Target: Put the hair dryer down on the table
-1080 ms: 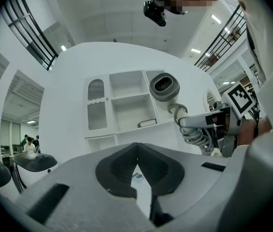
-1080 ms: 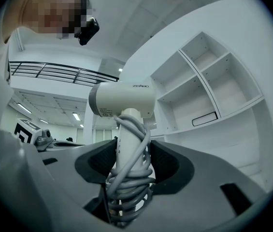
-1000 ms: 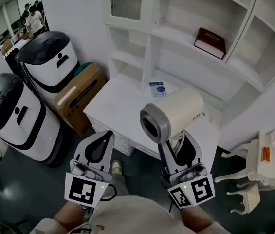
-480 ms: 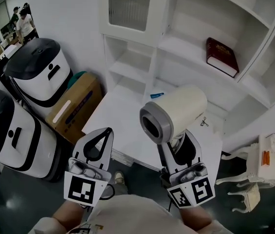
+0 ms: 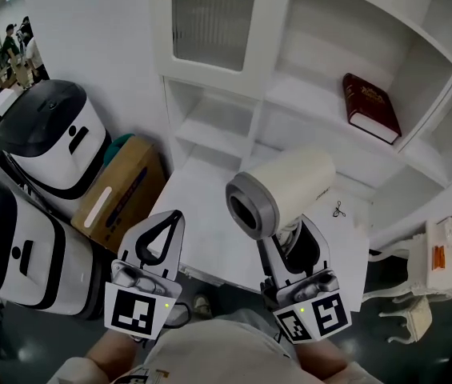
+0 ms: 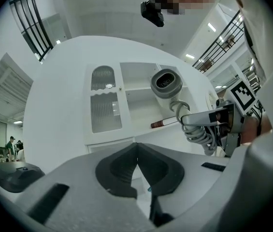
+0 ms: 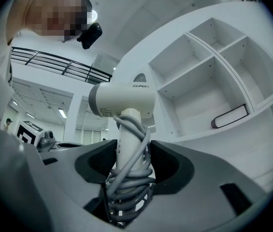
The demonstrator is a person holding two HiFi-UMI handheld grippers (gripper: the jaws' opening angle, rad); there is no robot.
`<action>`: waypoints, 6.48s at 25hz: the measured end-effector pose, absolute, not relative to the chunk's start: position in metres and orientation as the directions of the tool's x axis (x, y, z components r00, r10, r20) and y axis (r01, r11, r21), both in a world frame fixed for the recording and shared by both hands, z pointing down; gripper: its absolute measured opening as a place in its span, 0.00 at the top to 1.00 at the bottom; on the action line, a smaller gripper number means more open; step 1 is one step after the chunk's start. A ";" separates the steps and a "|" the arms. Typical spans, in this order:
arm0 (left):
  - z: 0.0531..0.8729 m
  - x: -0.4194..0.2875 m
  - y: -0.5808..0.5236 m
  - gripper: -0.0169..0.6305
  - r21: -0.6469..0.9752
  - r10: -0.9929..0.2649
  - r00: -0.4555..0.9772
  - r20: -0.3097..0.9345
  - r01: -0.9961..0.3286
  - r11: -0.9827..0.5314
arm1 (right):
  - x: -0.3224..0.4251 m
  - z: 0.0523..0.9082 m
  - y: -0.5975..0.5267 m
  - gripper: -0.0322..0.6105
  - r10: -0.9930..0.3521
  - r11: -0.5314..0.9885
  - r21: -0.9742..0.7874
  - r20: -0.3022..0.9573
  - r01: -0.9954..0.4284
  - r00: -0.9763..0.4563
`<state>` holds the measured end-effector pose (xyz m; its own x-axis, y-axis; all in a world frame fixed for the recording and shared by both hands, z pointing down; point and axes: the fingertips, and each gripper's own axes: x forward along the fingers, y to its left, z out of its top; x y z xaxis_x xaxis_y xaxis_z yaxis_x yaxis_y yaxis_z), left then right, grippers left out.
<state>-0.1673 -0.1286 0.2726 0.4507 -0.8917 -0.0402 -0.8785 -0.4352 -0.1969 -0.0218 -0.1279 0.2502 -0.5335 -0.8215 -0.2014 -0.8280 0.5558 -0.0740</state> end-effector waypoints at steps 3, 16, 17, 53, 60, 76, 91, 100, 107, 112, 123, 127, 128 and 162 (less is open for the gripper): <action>0.272 -0.162 -0.137 0.95 -0.203 -0.893 0.448 -0.045 -0.879 -0.431 | -0.017 0.251 -0.137 0.61 -0.822 0.555 -0.076 -0.199 -0.828 -0.533; 0.282 -0.134 -0.159 0.95 -0.161 -0.898 0.440 -0.016 -0.887 -0.432 | 0.007 0.261 -0.165 0.61 -0.811 0.580 -0.078 -0.147 -0.811 -0.566; 0.282 -0.132 -0.163 0.95 -0.155 -0.895 0.446 -0.026 -0.886 -0.437 | 0.007 0.263 -0.169 0.61 -0.812 0.580 -0.073 -0.138 -0.812 -0.567; 0.688 -0.123 -0.347 0.95 0.172 -0.762 0.415 0.498 -0.908 -0.383 | -0.003 0.678 -0.340 0.61 -0.695 0.337 -0.219 0.599 -0.916 -0.398; 0.724 -0.120 -0.349 0.95 0.205 -0.710 0.408 0.575 -0.911 -0.357 | 0.005 0.737 -0.342 0.61 -0.599 0.298 -0.195 0.724 -0.934 -0.342; 0.747 -0.109 -0.337 0.95 0.251 -0.661 0.424 0.619 -0.904 -0.346 | 0.007 0.782 -0.336 0.60 -0.470 0.321 -0.094 0.848 -0.942 -0.245; 0.746 -0.107 -0.328 0.95 0.302 -0.640 0.422 0.643 -0.907 -0.294 | 0.009 0.777 -0.333 0.60 -0.461 0.324 -0.180 0.827 -0.929 -0.321; 0.680 -0.115 -0.336 0.95 0.282 -0.687 0.409 0.601 -0.913 -0.296 | 0.029 0.708 -0.334 0.59 -0.526 0.332 -0.158 0.787 -0.930 -0.322; 0.574 -0.110 -0.332 0.95 0.274 -0.771 0.427 0.472 -0.903 -0.332 | 0.042 0.568 -0.342 0.78 -0.720 0.382 -0.096 0.593 -0.919 -0.361; 0.474 -0.120 -0.331 0.95 0.224 -0.854 0.423 0.301 -0.902 -0.368 | 0.037 0.452 -0.340 0.86 -0.838 0.407 -0.052 0.377 -0.912 -0.395; 0.289 -0.147 -0.303 0.95 0.024 -0.919 0.394 -0.022 -0.919 -0.395 | 0.021 0.278 -0.286 0.89 -0.880 0.474 0.152 0.049 -0.868 -0.472; 0.249 -0.145 -0.282 0.95 -0.072 -0.913 0.394 -0.103 -0.919 -0.388 | 0.010 0.234 -0.264 0.90 -0.844 0.522 0.164 -0.041 -0.837 -0.534; 0.241 -0.145 -0.276 0.95 -0.088 -0.912 0.391 -0.122 -0.920 -0.383 | 0.009 0.227 -0.259 0.90 -0.835 0.534 0.158 -0.056 -0.831 -0.547; 0.265 -0.112 -0.214 0.95 -0.177 -0.902 0.421 -0.099 -0.899 -0.400 | 0.017 0.256 -0.211 0.92 -0.827 0.549 0.026 -0.123 -0.835 -0.548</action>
